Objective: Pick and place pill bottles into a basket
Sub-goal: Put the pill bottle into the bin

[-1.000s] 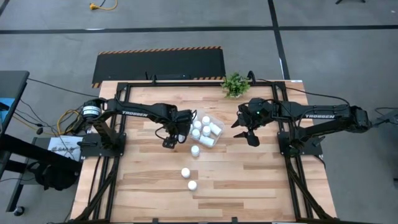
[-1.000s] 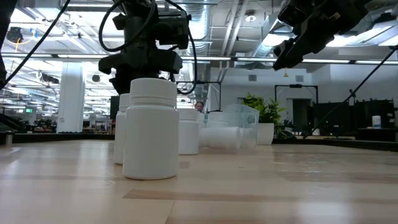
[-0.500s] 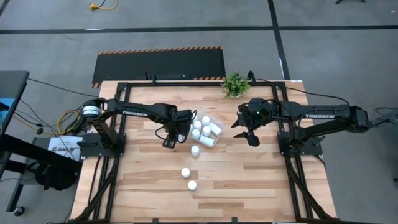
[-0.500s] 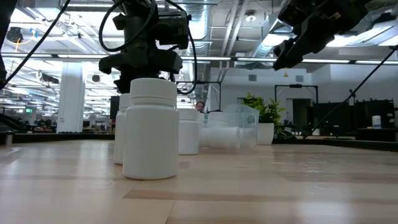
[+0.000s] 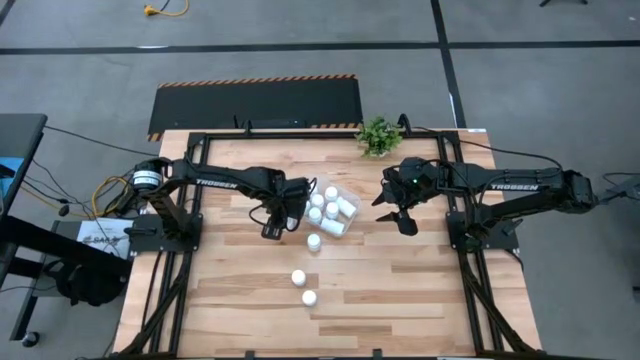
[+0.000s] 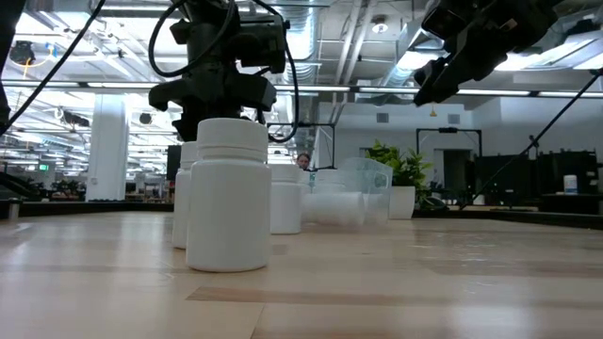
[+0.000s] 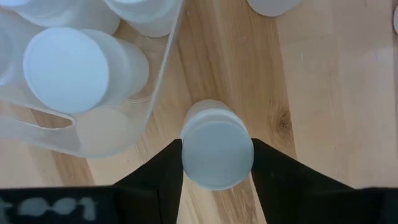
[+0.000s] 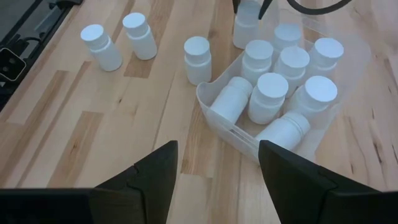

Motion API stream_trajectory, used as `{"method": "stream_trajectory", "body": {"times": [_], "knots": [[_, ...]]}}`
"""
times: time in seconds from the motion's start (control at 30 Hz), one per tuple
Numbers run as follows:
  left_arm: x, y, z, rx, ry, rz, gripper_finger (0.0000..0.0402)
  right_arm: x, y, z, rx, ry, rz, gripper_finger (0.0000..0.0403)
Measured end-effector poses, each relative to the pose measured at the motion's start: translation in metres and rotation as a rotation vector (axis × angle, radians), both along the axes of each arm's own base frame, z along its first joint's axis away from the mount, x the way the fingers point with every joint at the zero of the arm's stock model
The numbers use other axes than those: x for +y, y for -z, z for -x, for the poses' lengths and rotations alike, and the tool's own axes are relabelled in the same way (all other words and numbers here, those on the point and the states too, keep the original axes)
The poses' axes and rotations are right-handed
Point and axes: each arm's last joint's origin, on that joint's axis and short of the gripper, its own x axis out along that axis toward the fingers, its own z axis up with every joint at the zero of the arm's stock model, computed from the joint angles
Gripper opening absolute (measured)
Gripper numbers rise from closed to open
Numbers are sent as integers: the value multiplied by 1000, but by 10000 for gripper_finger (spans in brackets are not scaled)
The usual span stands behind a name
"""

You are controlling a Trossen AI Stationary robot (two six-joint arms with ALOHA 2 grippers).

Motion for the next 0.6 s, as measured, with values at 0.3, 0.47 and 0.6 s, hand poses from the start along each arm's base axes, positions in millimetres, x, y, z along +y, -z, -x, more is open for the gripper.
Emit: {"method": "stream_trajectory", "body": {"times": [0.3, 0.47, 0.6], "knots": [[-8, -18, -4, 20, 16, -2, 159, 0, 0, 0, 0, 0, 0, 218], [-8, -38, -6, 31, 23, -39, 149, 0, 0, 0, 0, -1, 0, 218], [-7, -60, -11, 2, 22, -61, 147, 0, 0, 0, -1, -3, -1, 218]]}}
